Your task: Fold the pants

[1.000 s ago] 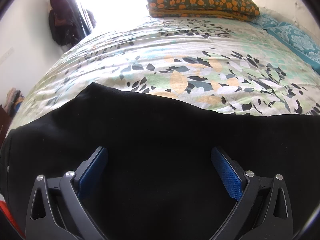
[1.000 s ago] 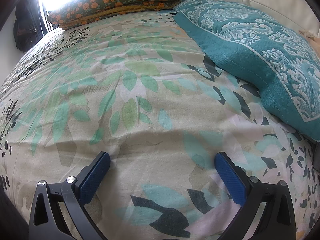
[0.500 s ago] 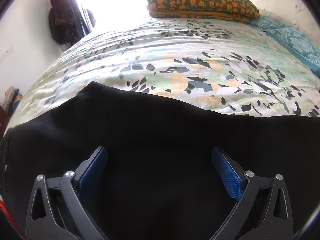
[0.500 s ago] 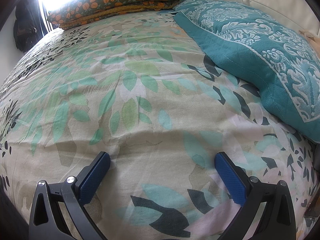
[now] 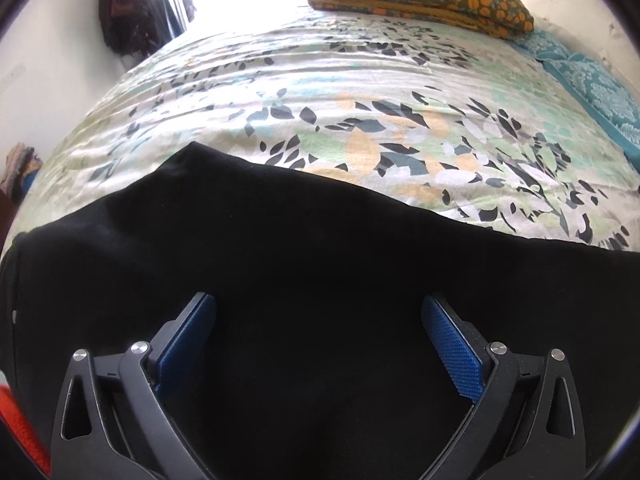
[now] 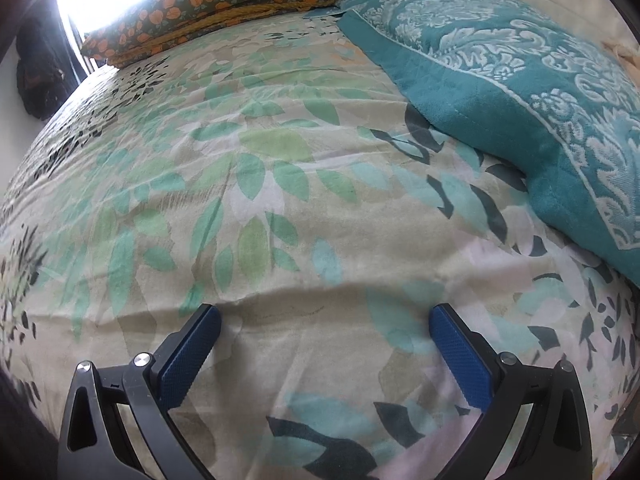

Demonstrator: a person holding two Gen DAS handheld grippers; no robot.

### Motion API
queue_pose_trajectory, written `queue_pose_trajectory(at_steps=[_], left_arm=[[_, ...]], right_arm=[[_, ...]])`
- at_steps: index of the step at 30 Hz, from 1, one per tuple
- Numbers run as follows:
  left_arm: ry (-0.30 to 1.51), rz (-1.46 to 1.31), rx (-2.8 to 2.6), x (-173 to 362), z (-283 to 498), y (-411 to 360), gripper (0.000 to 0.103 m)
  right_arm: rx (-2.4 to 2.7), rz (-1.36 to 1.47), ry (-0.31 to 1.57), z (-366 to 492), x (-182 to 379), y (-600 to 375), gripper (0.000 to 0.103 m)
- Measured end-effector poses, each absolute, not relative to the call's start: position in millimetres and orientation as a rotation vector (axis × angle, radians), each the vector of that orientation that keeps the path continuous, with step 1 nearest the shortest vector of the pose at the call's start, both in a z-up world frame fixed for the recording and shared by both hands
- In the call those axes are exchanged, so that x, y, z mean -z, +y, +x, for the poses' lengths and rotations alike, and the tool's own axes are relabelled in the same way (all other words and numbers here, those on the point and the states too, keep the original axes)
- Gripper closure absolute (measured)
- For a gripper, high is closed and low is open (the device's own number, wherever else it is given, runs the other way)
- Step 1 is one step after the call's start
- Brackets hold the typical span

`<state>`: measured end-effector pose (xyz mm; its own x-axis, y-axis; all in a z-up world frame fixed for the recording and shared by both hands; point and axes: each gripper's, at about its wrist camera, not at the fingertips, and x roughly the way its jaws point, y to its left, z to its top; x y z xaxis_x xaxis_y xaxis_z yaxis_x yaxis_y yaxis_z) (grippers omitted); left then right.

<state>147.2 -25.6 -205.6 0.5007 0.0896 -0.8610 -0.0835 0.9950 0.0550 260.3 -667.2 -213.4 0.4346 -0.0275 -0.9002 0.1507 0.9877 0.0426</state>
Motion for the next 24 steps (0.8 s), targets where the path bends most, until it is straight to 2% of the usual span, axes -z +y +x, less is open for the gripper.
queue_pose_trajectory(at_steps=[3,6,10,13,16,18,24], left_arm=[[1.062,-0.057,-0.025,193.2,137.7,-34.7,0.001],[1.004,-0.051,0.095,178.1,123.4,-61.5,0.001],[1.011,-0.012,0.250,178.5,112.2,-106.3,0.001],[1.044,0.010,0.299,186.2,108.0,-125.5,0.001],[1.053,0.016,0.307,186.8,104.0,-127.7,0.001],[1.046,0.018,0.295,183.5,102.3,-122.4,0.001],[1.051,-0.036,0.227,185.7,103.2,-99.1,0.001]], right_arm=[[0.064,0.201,0.982,225.6,161.7,-674.5,0.000],[-0.114,0.363,1.083,174.4,143.9,-681.9,0.000],[-0.265,0.625,1.211,88.2,164.9,-681.4,0.000],[-0.263,0.689,1.234,48.9,185.3,-675.0,0.002],[-0.262,0.804,1.163,39.6,190.1,-679.5,0.003],[-0.337,0.889,1.193,43.8,195.9,-678.3,0.011],[-0.427,0.920,1.271,50.2,203.8,-660.5,0.012]])
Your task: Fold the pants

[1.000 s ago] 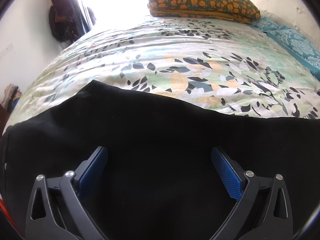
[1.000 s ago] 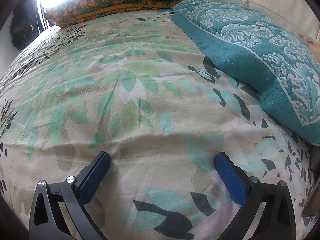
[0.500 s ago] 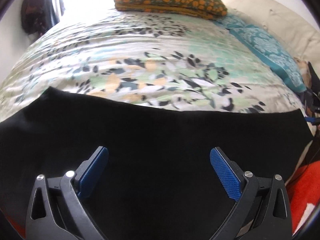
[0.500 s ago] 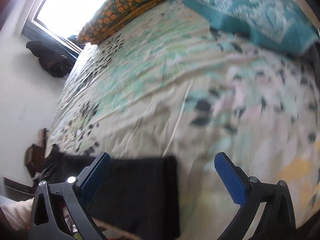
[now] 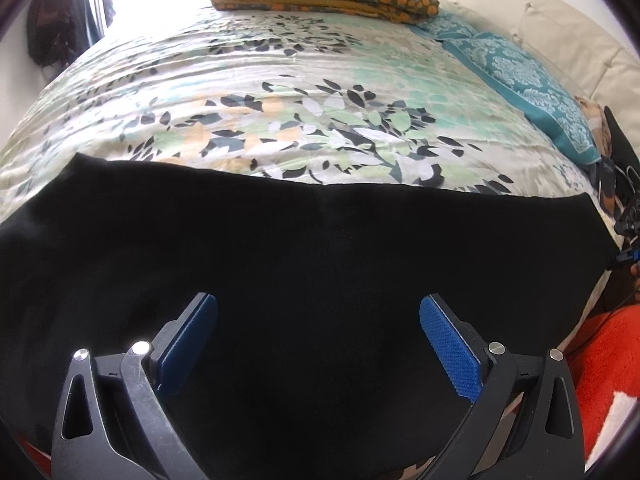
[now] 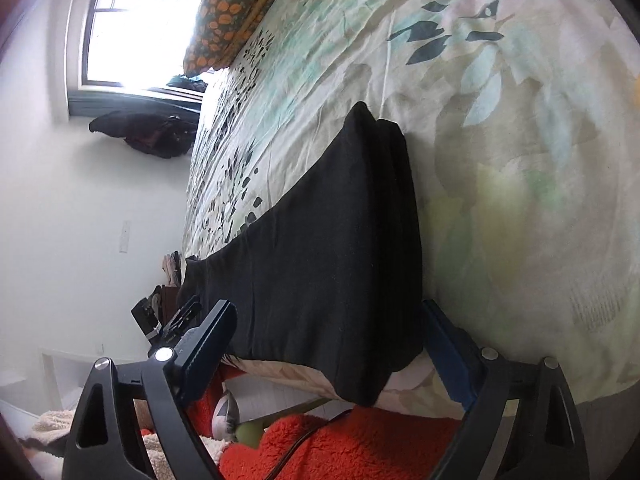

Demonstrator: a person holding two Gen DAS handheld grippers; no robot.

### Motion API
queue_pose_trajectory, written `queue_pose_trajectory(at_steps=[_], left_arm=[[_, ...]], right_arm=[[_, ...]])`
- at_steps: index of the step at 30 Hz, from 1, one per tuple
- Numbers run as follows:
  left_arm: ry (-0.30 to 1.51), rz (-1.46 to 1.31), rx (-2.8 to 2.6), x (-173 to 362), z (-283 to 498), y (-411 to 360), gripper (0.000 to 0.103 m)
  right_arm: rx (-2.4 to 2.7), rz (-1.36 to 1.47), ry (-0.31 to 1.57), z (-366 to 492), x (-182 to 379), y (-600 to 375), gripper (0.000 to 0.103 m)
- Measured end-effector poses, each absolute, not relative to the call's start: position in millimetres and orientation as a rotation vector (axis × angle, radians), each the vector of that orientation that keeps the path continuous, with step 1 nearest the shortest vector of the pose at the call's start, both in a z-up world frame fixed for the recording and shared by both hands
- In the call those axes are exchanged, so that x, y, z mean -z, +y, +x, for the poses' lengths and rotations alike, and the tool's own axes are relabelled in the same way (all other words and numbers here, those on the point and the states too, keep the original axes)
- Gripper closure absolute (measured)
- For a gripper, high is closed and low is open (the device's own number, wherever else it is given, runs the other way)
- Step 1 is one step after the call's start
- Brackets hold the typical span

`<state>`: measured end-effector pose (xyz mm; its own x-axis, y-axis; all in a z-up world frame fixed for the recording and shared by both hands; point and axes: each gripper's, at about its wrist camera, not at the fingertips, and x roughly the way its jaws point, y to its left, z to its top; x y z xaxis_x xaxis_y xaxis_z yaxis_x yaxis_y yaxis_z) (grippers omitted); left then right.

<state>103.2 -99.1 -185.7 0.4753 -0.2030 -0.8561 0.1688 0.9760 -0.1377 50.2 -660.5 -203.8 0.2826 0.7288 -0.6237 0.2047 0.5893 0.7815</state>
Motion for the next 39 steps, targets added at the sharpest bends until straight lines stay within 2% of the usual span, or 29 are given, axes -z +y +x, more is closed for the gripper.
queue_pose_trajectory(at_steps=[2,4,5,6,10,12,14,17,22,28,33,39], left_arm=[[1.073,-0.048,0.222,189.0,104.8,-98.9,0.001],[1.072,-0.046,0.239,186.7,104.0,-104.6,0.001],[1.061,-0.041,0.252,183.5,102.2,-109.2,0.001],[1.045,-0.033,0.270,179.5,99.5,-115.3,0.001],[1.000,0.011,0.398,171.7,83.1,-154.0,0.001],[1.016,0.040,0.457,184.3,78.1,-176.7,0.001],[1.121,0.100,0.456,211.6,83.5,-194.1,0.001],[1.095,0.072,0.447,202.5,83.7,-184.5,0.002],[1.079,-0.177,0.364,163.4,94.8,-94.7,0.002],[0.983,-0.348,0.134,125.9,82.7,49.6,0.002],[0.896,-0.339,-0.016,136.5,49.8,127.0,0.002],[0.864,-0.550,-0.096,147.9,39.4,194.8,0.002]], right_arm=[[-0.373,0.960,1.258,53.8,210.6,-662.7,0.014],[-0.335,0.968,1.212,54.9,205.4,-662.1,0.034],[-0.309,0.946,1.212,54.9,203.9,-661.2,0.079],[-0.274,0.927,1.236,54.8,205.5,-660.1,0.089],[-0.222,0.935,1.222,53.3,195.1,-654.7,0.089],[-0.240,0.911,1.186,56.5,173.9,-646.4,0.089],[-0.277,0.915,1.140,59.2,151.1,-631.6,0.089],[-0.353,0.916,1.086,60.8,117.0,-593.3,0.089],[-0.518,0.939,1.016,58.0,80.5,-495.9,0.089],[-0.644,1.096,1.002,69.6,99.2,-359.2,0.089],[-0.679,1.085,1.065,83.6,122.5,-247.7,0.089],[-0.700,0.940,1.160,93.5,138.5,-150.8,0.089]])
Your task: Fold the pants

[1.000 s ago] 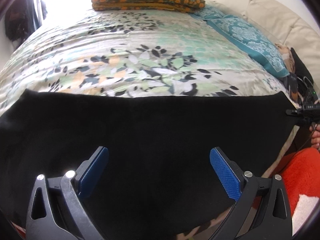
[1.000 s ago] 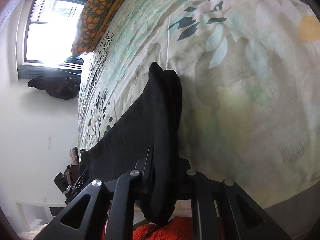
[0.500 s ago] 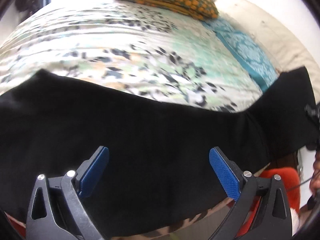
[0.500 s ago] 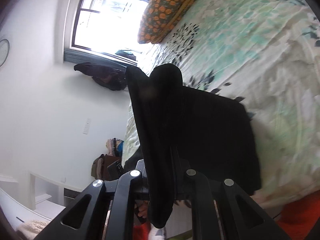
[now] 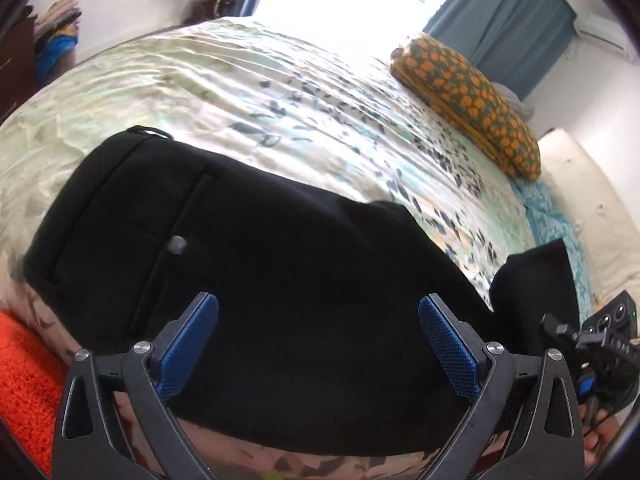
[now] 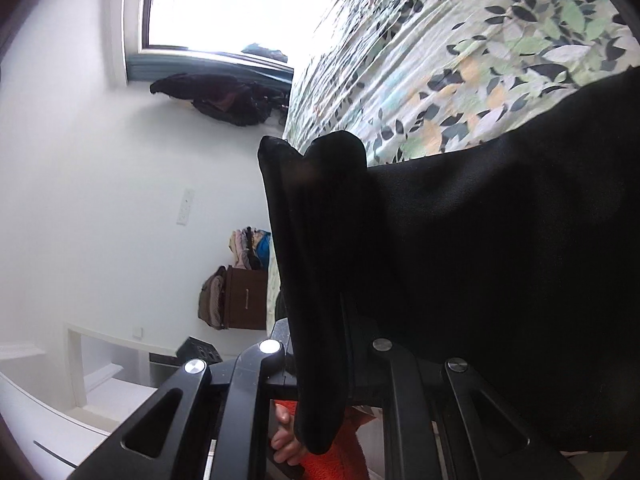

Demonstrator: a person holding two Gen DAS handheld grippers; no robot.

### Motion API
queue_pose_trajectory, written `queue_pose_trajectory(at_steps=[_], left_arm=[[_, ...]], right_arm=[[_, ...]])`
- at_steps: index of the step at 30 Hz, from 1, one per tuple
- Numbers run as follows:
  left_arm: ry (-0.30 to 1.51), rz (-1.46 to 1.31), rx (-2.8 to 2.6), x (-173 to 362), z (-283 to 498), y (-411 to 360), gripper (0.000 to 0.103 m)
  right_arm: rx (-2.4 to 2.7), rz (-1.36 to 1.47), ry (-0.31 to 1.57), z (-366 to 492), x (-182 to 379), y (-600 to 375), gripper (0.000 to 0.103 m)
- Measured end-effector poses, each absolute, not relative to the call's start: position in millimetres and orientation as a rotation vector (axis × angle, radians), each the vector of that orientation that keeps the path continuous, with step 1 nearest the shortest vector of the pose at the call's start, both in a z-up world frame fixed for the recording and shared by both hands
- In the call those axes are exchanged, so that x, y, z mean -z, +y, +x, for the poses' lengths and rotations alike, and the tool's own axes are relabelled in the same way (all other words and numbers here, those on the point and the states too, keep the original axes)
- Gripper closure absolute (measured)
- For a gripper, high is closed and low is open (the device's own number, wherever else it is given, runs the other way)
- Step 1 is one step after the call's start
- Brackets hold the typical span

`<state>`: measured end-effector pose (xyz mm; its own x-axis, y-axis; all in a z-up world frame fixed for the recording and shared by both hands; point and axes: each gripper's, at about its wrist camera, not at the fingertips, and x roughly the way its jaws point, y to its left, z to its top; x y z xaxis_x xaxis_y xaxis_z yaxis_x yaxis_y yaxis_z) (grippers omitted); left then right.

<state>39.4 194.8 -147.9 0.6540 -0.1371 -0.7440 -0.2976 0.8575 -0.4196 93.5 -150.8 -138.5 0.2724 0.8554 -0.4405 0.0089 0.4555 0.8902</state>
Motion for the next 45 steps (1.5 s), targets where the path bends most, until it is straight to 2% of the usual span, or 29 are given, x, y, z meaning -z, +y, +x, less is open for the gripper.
queue_pose_trajectory(at_steps=[5,7,8,9,10,12,16,22,24,25,27,31,45], left_arm=[[0.871,-0.575,-0.112,153.7,36.5,207.8,0.002],[0.869,-0.580,-0.107,153.4,35.4,209.3,0.002],[0.865,-0.575,-0.106,152.4,35.1,208.9,0.002],[0.860,-0.570,-0.106,149.8,34.2,208.6,0.002],[0.854,-0.566,-0.108,147.8,33.4,207.9,0.002],[0.842,-0.552,-0.104,141.6,29.8,204.2,0.002],[0.834,-0.473,0.052,126.0,31.3,166.3,0.002],[0.943,-0.197,0.257,132.5,59.1,57.6,0.003],[0.989,-0.157,0.232,144.4,70.9,40.4,0.011],[1.022,-0.145,0.223,150.8,75.7,34.5,0.021],[1.086,-0.122,0.222,163.0,83.3,26.1,0.025],[1.106,-0.050,0.211,172.2,80.2,14.0,0.025],[1.137,-0.092,0.187,175.8,75.5,24.7,0.025]], right_arm=[[-0.669,0.641,1.203,87.3,143.6,-101.2,0.088],[-0.651,0.500,1.221,82.4,150.7,-85.7,0.075],[-0.641,0.423,1.232,81.8,153.8,-76.0,0.049],[-0.650,0.370,1.244,78.4,154.3,-69.0,0.018],[-0.686,0.356,1.247,75.7,152.8,-65.8,0.010],[-0.764,0.355,1.217,64.8,138.7,-72.5,0.011],[-0.754,0.180,1.086,27.9,102.3,-111.4,0.009],[-0.466,0.050,1.028,2.6,114.5,-185.3,0.008],[-0.335,-0.016,1.017,5.3,115.6,-200.4,0.008],[-0.269,-0.056,0.997,8.1,114.0,-205.8,0.008],[-0.174,-0.146,0.975,14.7,111.2,-212.8,0.008],[-0.104,-0.199,0.977,15.0,110.4,-227.0,0.008],[-0.087,-0.266,0.968,9.9,109.0,-223.7,0.008]])
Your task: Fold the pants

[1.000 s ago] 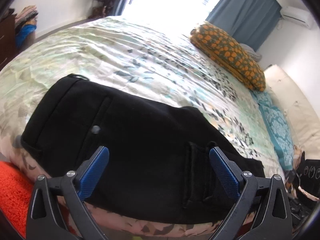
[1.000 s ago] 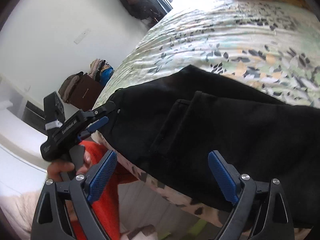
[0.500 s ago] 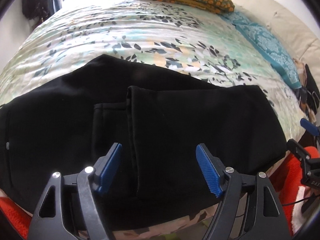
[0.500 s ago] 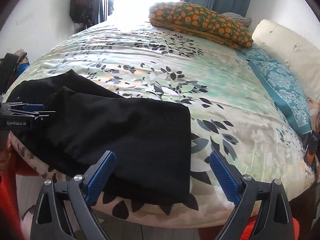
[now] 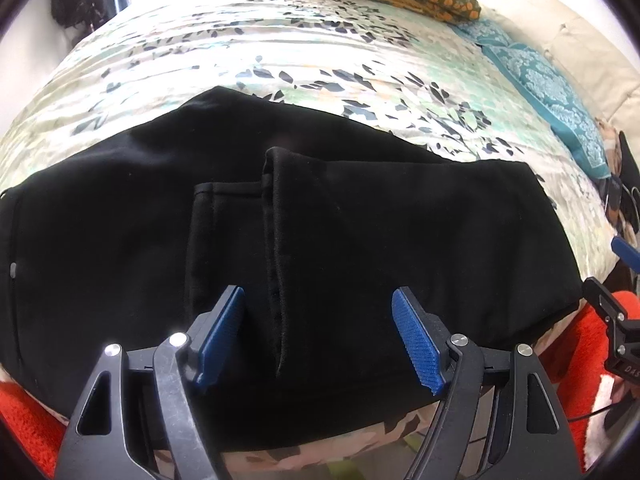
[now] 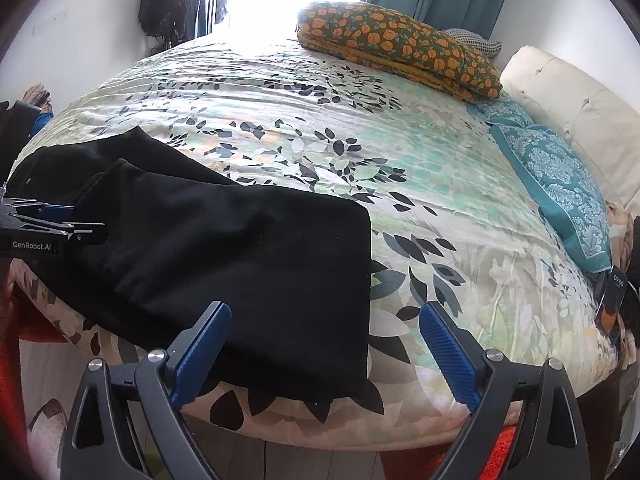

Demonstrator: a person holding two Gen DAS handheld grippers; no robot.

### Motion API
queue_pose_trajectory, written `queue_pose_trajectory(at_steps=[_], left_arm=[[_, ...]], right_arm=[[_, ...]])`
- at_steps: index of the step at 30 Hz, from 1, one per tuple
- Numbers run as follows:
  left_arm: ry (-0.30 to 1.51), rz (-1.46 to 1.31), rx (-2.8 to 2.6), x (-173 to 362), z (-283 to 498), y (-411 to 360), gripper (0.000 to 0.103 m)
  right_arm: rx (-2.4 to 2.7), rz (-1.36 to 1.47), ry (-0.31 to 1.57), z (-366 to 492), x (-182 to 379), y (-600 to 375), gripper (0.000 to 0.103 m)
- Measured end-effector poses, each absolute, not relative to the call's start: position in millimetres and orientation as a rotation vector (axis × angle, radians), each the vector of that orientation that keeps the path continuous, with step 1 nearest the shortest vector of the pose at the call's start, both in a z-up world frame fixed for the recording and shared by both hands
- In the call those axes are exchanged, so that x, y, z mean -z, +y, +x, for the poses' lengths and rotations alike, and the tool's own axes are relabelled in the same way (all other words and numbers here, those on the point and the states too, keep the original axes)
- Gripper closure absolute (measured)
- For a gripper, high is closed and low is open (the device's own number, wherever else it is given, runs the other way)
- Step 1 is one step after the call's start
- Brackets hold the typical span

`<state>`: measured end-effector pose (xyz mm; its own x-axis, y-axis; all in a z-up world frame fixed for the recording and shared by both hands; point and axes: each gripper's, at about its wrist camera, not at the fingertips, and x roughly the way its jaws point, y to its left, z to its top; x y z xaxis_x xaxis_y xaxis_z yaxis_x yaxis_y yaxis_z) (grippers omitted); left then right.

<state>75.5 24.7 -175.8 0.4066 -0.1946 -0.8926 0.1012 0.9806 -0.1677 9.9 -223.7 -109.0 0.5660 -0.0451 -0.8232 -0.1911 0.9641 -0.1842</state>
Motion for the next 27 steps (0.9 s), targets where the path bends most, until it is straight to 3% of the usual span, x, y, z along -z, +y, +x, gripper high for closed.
queue_pose_trajectory(at_steps=[6,12,18,21,22,23,27], left_arm=[[1.136,-0.150,0.214,171.6,73.8,33.8,0.025],[1.044,-0.391,0.273,152.8,68.3,88.4,0.020],[1.068,-0.194,0.276,154.2,72.5,51.7,0.025],[1.116,-0.052,0.210,166.9,80.9,27.0,0.044],[1.134,-0.039,0.188,171.2,84.2,24.3,0.061],[1.149,-0.042,0.165,174.9,85.9,24.8,0.088],[1.118,-0.122,0.171,157.0,75.8,38.1,0.097]], right_arm=[[-0.085,-0.275,0.969,8.5,109.0,-221.6,0.008],[-0.036,-0.217,0.934,8.4,98.6,-240.6,0.008],[-0.011,-0.050,0.970,18.7,101.8,-265.6,0.008],[-0.028,-0.019,0.985,20.1,103.9,-265.6,0.008],[-0.027,-0.015,0.978,19.2,102.3,-265.6,0.008],[-0.026,-0.013,0.967,18.1,99.8,-265.8,0.008],[0.003,0.005,0.917,14.7,89.2,-275.8,0.008]])
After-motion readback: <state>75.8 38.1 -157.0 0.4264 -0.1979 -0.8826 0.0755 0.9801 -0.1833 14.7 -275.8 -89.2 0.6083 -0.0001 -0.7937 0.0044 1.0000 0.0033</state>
